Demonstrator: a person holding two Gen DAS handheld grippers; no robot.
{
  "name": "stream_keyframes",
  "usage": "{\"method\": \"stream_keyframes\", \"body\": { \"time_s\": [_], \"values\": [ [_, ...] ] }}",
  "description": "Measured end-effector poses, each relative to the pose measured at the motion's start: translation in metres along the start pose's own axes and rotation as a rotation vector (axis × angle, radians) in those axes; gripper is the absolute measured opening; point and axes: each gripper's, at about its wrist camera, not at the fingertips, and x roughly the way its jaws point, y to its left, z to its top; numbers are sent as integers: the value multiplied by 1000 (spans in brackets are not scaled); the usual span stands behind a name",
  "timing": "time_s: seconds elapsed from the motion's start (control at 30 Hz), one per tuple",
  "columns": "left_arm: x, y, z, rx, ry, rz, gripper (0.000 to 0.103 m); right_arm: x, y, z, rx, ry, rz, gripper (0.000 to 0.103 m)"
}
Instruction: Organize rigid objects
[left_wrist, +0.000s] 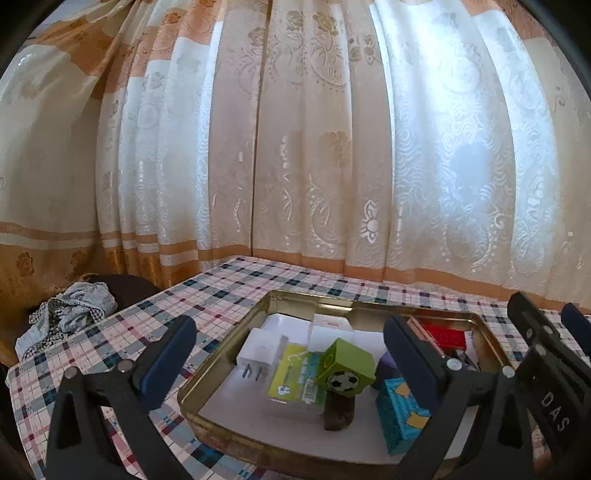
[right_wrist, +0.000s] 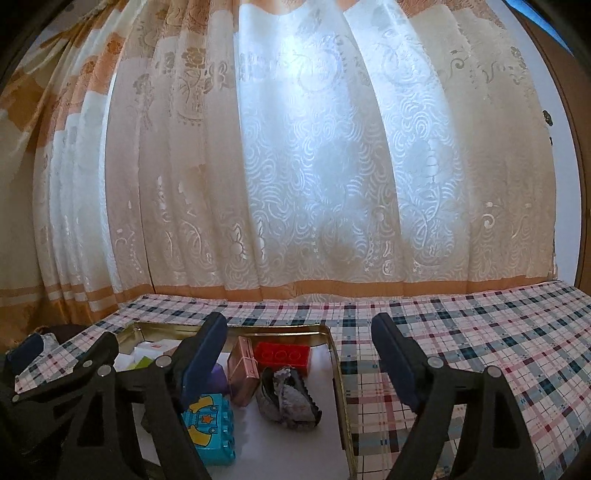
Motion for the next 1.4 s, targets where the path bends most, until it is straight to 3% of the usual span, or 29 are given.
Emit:
{"method": "stream_keyframes", "body": {
  "time_s": [0.53,1.4],
  "values": [
    [-21,-6,-6,30,-25,11,103,-35,-11,-2,13,-91,-8,83],
    [-39,-5,-5,27,-96,13,103,-52,-27,-3,28,-106,-42,84]
  ]
}}
